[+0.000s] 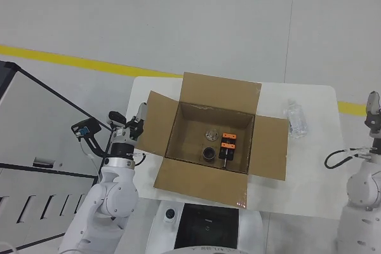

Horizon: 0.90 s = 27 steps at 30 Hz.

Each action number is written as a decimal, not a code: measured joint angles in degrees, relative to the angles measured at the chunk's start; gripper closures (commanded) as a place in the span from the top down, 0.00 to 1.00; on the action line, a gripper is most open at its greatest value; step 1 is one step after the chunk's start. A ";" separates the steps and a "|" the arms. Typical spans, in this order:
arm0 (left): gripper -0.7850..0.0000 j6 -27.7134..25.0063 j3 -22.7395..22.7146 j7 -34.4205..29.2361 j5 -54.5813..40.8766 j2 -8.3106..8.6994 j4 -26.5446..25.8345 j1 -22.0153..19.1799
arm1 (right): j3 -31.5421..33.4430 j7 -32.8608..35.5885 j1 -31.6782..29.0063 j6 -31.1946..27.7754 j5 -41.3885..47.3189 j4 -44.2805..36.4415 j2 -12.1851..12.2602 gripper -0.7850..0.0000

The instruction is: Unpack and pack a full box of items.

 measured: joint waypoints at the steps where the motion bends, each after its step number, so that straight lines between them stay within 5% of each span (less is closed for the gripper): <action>1: 1.00 0.00 0.00 0.00 0.00 0.00 0.00 0.00 | -0.76 1.02 0.27 -0.83 -0.17 -1.33 0.09 1.00; 9: 1.00 0.00 0.00 0.00 0.00 0.00 0.00 0.00 | -11.82 12.14 3.67 -2.82 -2.76 -5.71 0.24 1.00; 14: 1.00 0.00 0.00 0.00 0.00 0.00 0.00 0.00 | -15.51 21.39 0.12 -10.03 -3.16 -10.72 0.79 1.00; 20: 1.00 0.00 0.00 0.00 0.00 0.00 0.00 0.00 | -11.40 12.18 -13.04 -16.15 -9.74 -17.51 1.51 1.00; 27: 1.00 0.00 0.00 0.00 0.00 0.00 0.00 0.00 | -10.87 11.26 -13.64 -15.14 -10.41 -17.53 1.53 1.00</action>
